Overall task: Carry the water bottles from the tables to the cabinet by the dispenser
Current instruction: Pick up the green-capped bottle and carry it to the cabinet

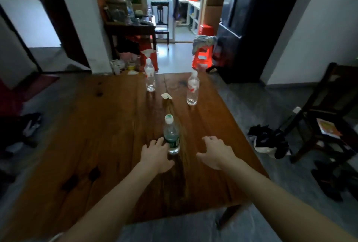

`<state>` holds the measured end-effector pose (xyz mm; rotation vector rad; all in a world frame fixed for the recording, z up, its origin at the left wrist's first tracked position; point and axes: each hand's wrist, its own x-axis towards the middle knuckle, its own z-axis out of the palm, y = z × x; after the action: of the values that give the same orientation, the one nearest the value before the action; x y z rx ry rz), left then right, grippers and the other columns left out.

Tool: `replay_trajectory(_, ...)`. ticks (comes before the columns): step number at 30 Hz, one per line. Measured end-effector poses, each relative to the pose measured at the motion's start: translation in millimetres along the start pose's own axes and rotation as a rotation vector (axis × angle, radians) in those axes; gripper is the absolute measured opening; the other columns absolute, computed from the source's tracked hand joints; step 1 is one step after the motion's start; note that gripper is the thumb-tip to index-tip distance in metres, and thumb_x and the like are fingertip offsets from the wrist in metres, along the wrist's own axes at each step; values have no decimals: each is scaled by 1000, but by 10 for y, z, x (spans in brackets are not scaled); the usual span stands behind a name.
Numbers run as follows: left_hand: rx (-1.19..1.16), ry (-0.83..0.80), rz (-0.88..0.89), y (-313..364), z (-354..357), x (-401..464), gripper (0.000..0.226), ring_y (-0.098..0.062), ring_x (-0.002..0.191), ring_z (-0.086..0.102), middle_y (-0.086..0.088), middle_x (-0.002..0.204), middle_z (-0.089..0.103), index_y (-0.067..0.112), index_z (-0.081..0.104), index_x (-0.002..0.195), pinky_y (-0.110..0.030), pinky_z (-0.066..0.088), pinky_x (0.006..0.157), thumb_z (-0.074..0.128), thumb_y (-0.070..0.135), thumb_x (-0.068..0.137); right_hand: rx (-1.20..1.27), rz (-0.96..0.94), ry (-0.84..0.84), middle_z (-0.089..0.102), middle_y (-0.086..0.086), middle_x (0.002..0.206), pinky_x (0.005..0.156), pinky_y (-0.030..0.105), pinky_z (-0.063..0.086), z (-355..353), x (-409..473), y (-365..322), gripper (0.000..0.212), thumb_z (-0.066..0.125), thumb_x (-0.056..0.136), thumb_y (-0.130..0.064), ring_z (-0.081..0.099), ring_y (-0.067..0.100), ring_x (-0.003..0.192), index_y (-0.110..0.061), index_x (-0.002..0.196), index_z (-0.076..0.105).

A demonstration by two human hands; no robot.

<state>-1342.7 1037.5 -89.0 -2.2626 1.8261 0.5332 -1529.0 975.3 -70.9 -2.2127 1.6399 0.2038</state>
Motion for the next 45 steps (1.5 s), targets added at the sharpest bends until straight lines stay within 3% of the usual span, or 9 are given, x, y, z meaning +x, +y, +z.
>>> replay_trajectory(9, -92, -53, -201, -224, 26, 528, 71, -27, 154, 15, -4, 169, 14, 28, 33, 155, -51, 20, 124, 60, 49, 93, 69, -105, -182, 28, 6, 161, 116, 54, 28, 162, 985, -165, 80, 63, 89, -50, 30, 27, 146, -22, 155, 27)
replay_trajectory(19, -280, -38, -162, -271, -17, 951, 83, -24, 149, 28, -2, 165, 23, 25, 31, 155, -48, 33, 119, 68, 54, 86, 85, -76, -188, 31, 5, 160, 116, 52, 30, 169, 1320, -183, 78, 63, 89, -47, 31, 25, 145, -23, 154, 28)
replay_trajectory(22, -696, 57, -175, -258, 39, 1071, 90, -20, 138, 43, 1, 152, 42, 24, 36, 151, -43, 44, 112, 84, 40, 76, 80, -79, -185, 32, 5, 158, 116, 51, 31, 192, 1358, -193, 77, 63, 90, -47, 33, 24, 144, -23, 154, 28)
replay_trajectory(25, -1008, 170, -117, -214, 125, 1149, 74, -12, 124, 54, 8, 131, 56, 23, 48, 136, -22, 53, 90, 88, 23, 74, 86, -80, -193, 32, 5, 158, 115, 51, 32, 216, 1382, -186, 77, 63, 90, -47, 33, 23, 144, -23, 155, 28)
replay_trajectory(28, -1070, 237, -26, -152, 169, 1156, 53, -4, 110, 59, 16, 114, 62, 33, 54, 118, -11, 50, 73, 85, 18, 79, 103, -63, -211, 32, 4, 158, 116, 50, 32, 254, 1397, -157, 80, 65, 89, -46, 33, 23, 143, -24, 155, 26)
replay_trajectory(33, -1031, 276, 49, -159, 157, 1175, 48, 11, 94, 66, 13, 103, 70, 32, 60, 108, -11, 54, 76, 88, 14, 74, 162, -35, -213, 30, 3, 159, 116, 47, 34, 345, 1378, -130, 84, 68, 87, -44, 32, 22, 144, -25, 156, 25)
replay_trajectory(36, -977, 282, 108, -172, 63, 1132, 52, 21, 93, 61, 18, 103, 66, 33, 58, 112, -8, 53, 76, 88, 15, 74, 354, -6, -237, 32, 5, 157, 107, 42, 47, 348, 1396, -63, 81, 69, 88, -36, 44, 22, 136, -25, 155, 26)
replay_trajectory(40, -1016, 343, 145, -219, -174, 997, 52, 13, 102, 63, 17, 108, 66, 36, 57, 111, -10, 54, 75, 87, 16, 75, 763, 79, -319, 44, 10, 149, 85, 30, 58, 299, 1365, -24, 65, 62, 95, -25, 62, 16, 111, -19, 153, 31)
replay_trajectory(45, -1041, 434, 159, -275, -606, 722, 56, 19, 103, 57, 29, 107, 63, 49, 52, 108, -9, 53, 73, 88, 22, 73, 1197, 216, -537, 55, 12, 138, 98, 40, 49, 279, 1212, -75, 48, 51, 101, -28, 56, 25, 122, -11, 146, 43)
